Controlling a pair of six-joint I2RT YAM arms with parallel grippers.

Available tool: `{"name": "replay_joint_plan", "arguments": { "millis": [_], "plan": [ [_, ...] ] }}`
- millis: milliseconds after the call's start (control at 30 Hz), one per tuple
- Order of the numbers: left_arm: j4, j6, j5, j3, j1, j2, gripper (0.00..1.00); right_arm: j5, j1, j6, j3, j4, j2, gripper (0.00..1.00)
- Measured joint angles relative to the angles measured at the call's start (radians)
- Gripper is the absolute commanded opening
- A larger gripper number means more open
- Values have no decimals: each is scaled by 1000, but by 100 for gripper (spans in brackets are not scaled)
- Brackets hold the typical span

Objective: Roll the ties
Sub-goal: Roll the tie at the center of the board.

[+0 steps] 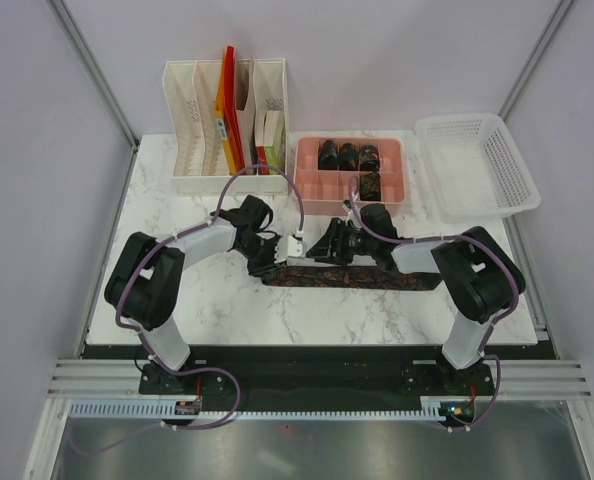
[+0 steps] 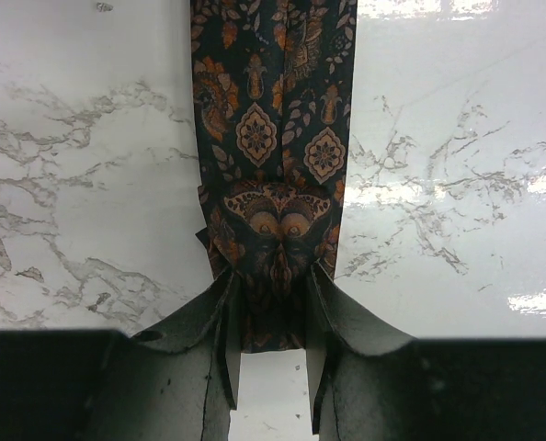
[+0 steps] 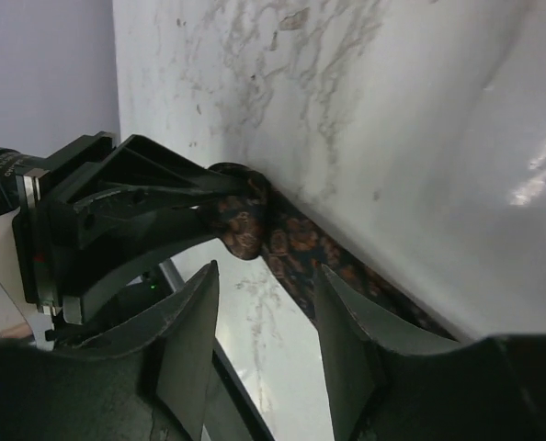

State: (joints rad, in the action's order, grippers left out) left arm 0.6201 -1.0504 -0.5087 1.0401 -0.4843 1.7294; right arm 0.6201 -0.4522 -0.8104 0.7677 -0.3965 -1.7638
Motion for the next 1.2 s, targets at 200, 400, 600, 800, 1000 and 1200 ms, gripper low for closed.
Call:
{"name": "replay_joint_plan", "arguments": {
  "millis": [200, 400, 600, 800, 1000, 1200],
  "plan": [
    [-3, 10, -2, -1, 0, 0, 15, -34, -116, -174, 11, -180, -89, 48],
    [-10, 13, -7, -7, 1, -4, 15, -70, -151, -233, 36, -223, -138, 46],
    [-15, 14, -18, -11, 1, -5, 16, -93, -185, -249, 56, -240, -181, 45],
    [-16, 15, -18, -11, 1, -6, 17, -107, -219, -254, 71, -239, -213, 44],
    [-16, 15, -18, -12, 1, -6, 18, -120, -225, -257, 71, -222, -214, 23],
    [-17, 21, -18, -13, 3, -8, 37, -126, -227, -237, 85, -185, -214, 0]
  ]
}}
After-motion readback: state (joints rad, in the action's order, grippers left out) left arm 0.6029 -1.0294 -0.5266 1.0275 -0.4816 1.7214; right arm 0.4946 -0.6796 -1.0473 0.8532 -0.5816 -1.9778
